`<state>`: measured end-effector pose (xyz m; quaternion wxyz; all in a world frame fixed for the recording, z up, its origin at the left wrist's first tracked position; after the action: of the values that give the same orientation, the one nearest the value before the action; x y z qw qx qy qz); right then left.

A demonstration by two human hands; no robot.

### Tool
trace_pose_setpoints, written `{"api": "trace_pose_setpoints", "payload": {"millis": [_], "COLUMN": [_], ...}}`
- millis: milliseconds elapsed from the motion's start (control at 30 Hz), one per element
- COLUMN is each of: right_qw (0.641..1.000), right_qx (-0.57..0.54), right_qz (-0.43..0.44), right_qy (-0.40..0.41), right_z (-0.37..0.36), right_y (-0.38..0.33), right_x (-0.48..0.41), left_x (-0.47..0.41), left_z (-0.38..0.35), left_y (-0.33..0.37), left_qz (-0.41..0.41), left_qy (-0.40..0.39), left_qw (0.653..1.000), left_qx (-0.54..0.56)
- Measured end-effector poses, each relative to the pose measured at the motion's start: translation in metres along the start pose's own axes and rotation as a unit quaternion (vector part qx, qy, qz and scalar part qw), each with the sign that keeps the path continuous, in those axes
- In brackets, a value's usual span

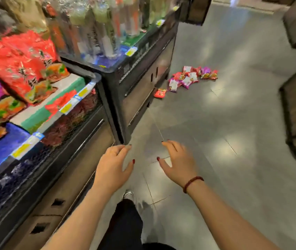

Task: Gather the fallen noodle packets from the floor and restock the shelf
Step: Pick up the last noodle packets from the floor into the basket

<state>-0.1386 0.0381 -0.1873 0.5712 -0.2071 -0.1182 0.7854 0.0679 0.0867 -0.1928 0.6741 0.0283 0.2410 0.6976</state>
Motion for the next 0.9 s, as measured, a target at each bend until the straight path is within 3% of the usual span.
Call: {"api": "trace_pose_setpoints", "payload": {"millis": [167,433,900], "right_qw": [0.997,0.989,0.975], "right_qx": [0.031,0.062,0.081], "right_qz": [-0.058,-0.118,-0.178], "right_qy": [0.035,0.068,0.104], "right_z": [0.012,0.019,0.058], "right_y": [0.041,0.095,0.289], "right_x": [-0.078,-0.216,-0.399], "left_x": [-0.116,-0.301,-0.528], "left_z": [-0.040,-0.084,-0.202], "left_y": [0.009,0.020,0.122], "left_qz": [-0.099,-0.196,-0.251], "left_qy": [0.017,-0.031,-0.050], "left_qw": [0.994,0.979,0.965], "left_qx": [0.038,0.053,0.050]}}
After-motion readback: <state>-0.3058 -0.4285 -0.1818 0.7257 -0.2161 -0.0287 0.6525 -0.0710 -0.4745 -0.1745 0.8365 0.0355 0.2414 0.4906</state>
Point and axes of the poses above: each hand's wrist, its own x-axis away from the middle knuckle, its own z-axis out of the back of the hand, y = z × x, the point moved 4 cm from there along -x, towards the middle knuckle, and after that the axes turned 11 degrees about y, right-handed, at the moved point
